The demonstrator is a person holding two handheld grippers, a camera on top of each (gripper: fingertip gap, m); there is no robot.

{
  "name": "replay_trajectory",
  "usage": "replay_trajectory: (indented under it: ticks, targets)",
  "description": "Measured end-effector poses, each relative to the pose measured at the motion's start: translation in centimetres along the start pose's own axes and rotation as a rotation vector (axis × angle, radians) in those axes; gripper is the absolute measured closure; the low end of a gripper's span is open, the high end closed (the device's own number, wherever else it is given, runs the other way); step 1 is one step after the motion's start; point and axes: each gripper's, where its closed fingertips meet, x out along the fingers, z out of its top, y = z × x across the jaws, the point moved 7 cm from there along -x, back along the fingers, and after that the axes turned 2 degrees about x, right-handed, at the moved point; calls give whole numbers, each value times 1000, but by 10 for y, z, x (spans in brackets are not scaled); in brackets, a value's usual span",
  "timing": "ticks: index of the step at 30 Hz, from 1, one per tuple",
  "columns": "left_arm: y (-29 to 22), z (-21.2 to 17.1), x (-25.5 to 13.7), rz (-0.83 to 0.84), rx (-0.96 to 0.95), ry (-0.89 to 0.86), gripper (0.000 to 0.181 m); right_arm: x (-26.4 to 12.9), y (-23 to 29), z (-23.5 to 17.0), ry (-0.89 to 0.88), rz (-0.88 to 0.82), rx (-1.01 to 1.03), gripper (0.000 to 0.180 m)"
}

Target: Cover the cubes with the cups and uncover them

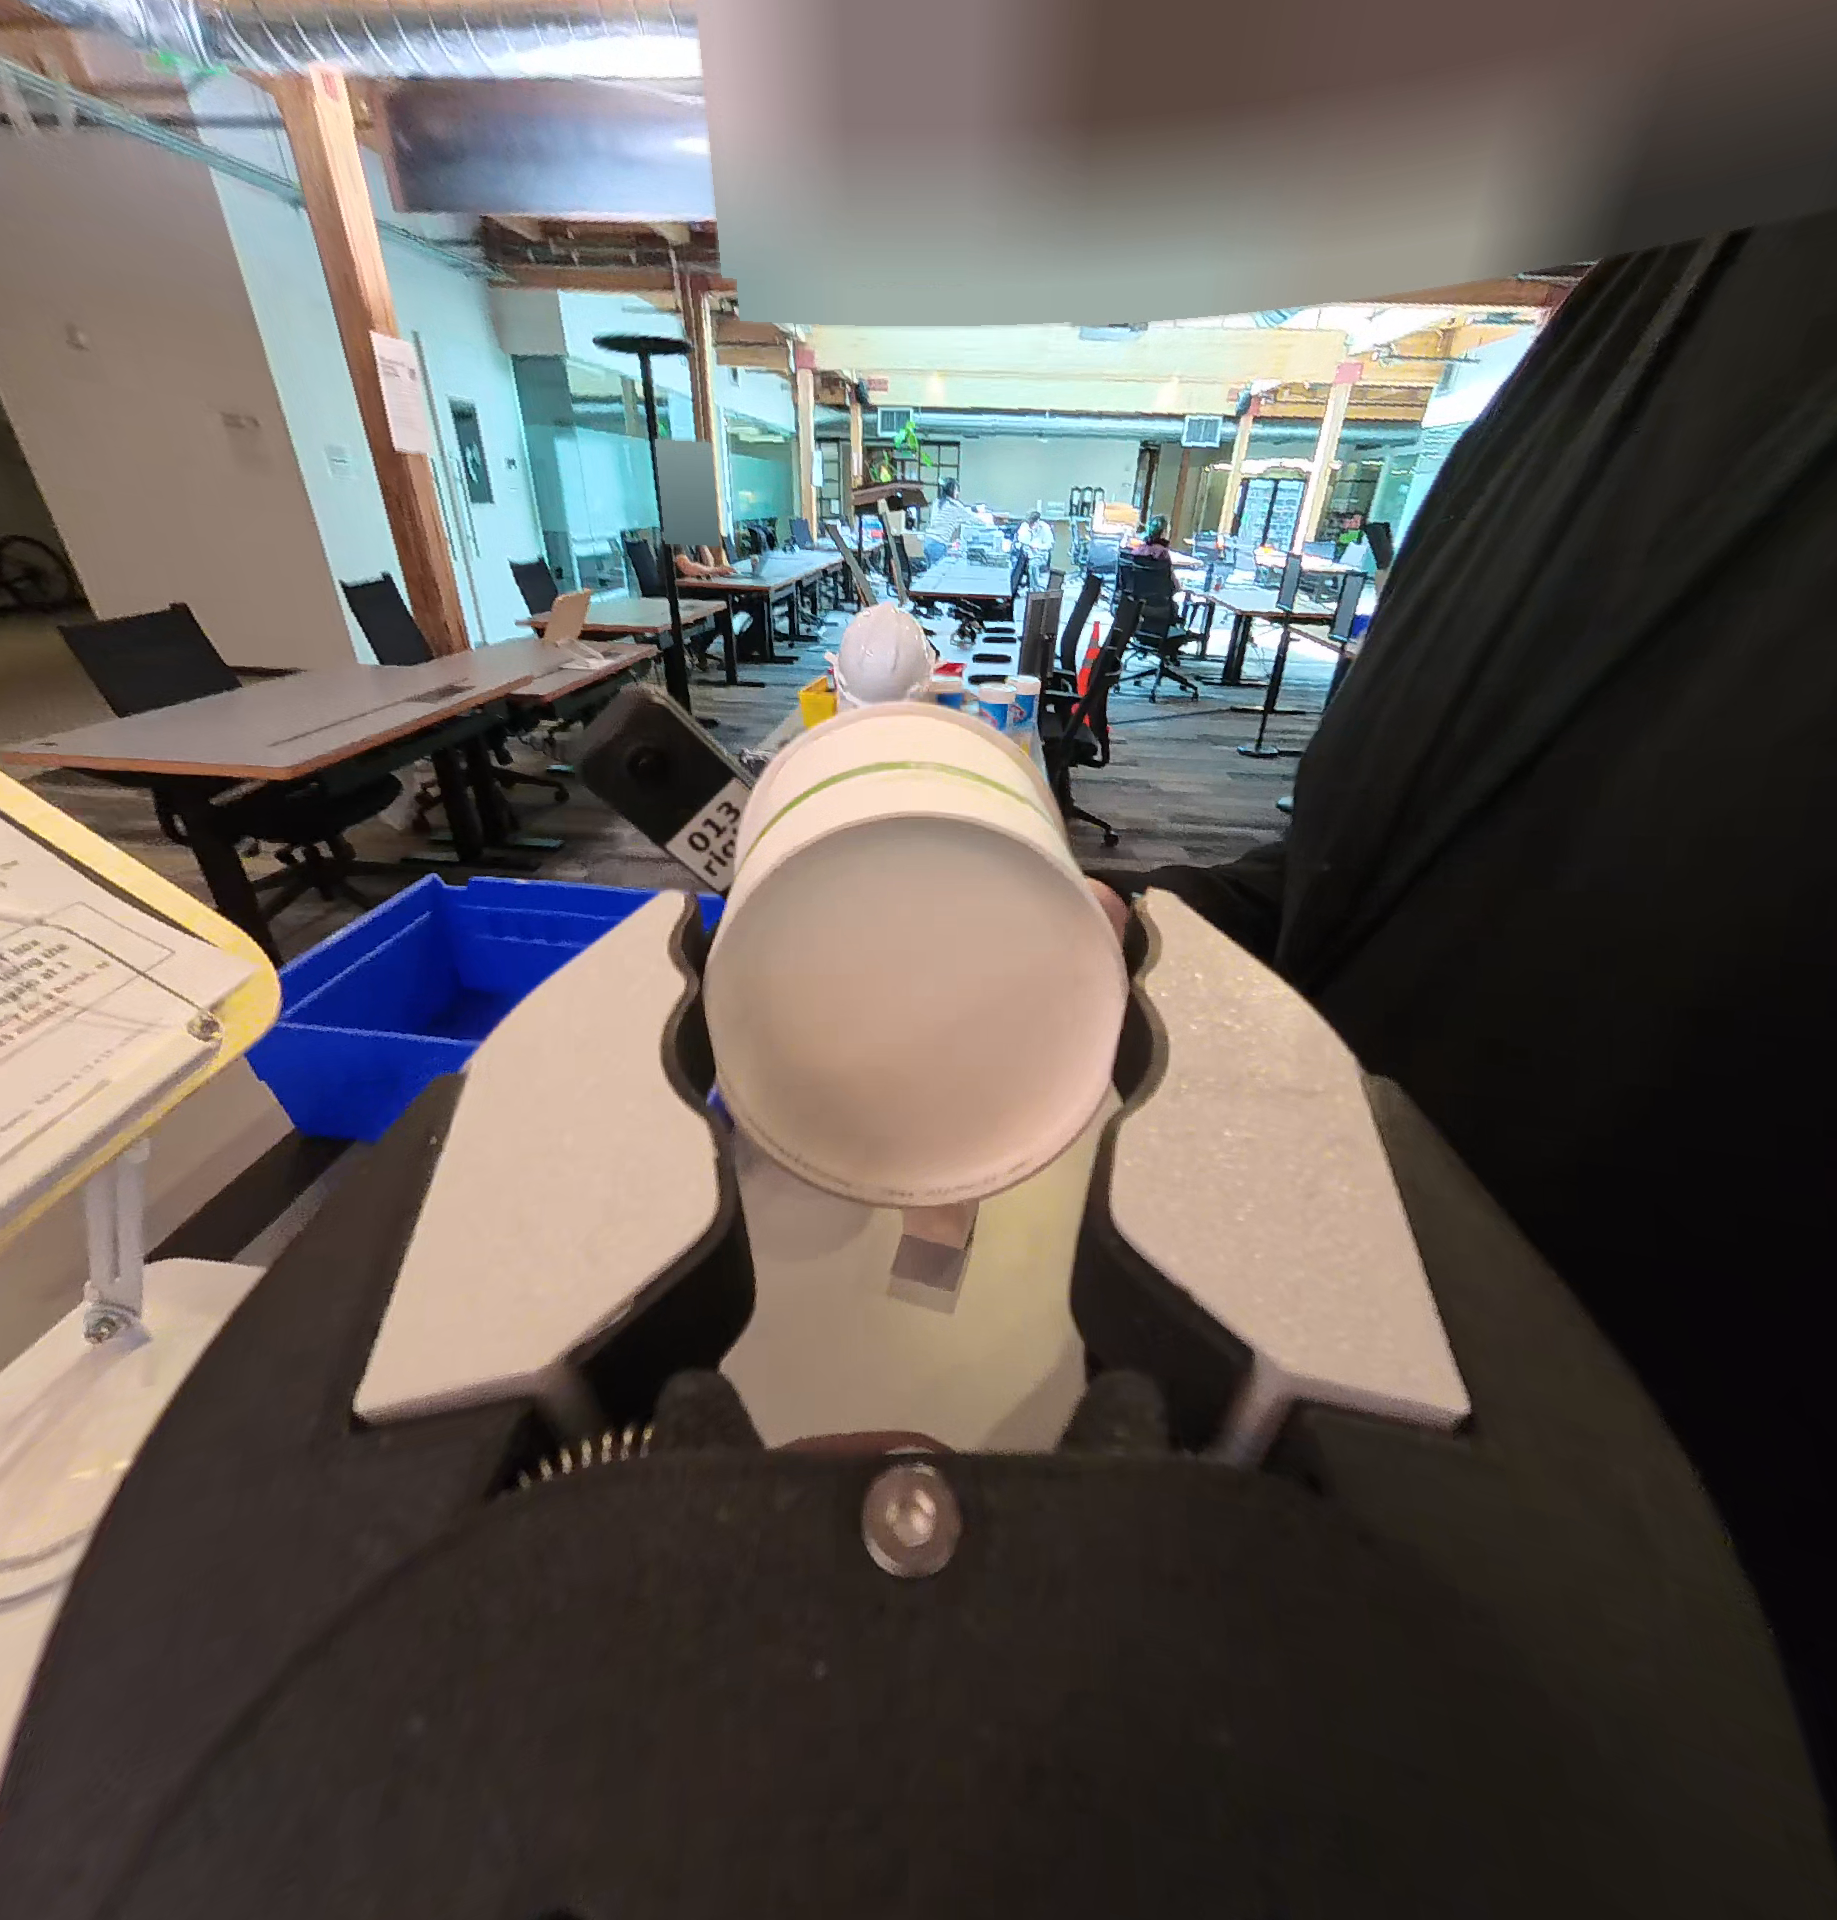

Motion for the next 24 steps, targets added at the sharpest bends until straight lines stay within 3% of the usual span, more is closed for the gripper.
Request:
replay_trajectory:
  ticks: [3, 5, 7, 11, 16, 21, 24]
  targets:
    - [6, 5, -4, 34, -14, -14, 92, -16, 3, 6, -25, -36, -6, 180]
    - [8, 11, -11, 44, 7, -6, 96, -38, 14, 15, 11, -104, -57, 180]
    - [7, 14, -18, 41, 44, 20, 119, -72, 32, 26, 103, -246, -133, 179]
    - [4, 13, -31, 15, 96, 53, 180, -168, 77, 52, 409, -741, -258, 179]
    - [7, 4, -33, 26, 94, 103, 181, -260, 118, 63, 771, -1182, -146, 179]
    - [7, -2, -23, 7, 99, 154, 181, -294, 97, 43, 1029, -1320, 47, 179]
    - [5, -3, -20, 0, 96, 163, 181, -298, 80, 35, 1077, -1321, 88, 179]
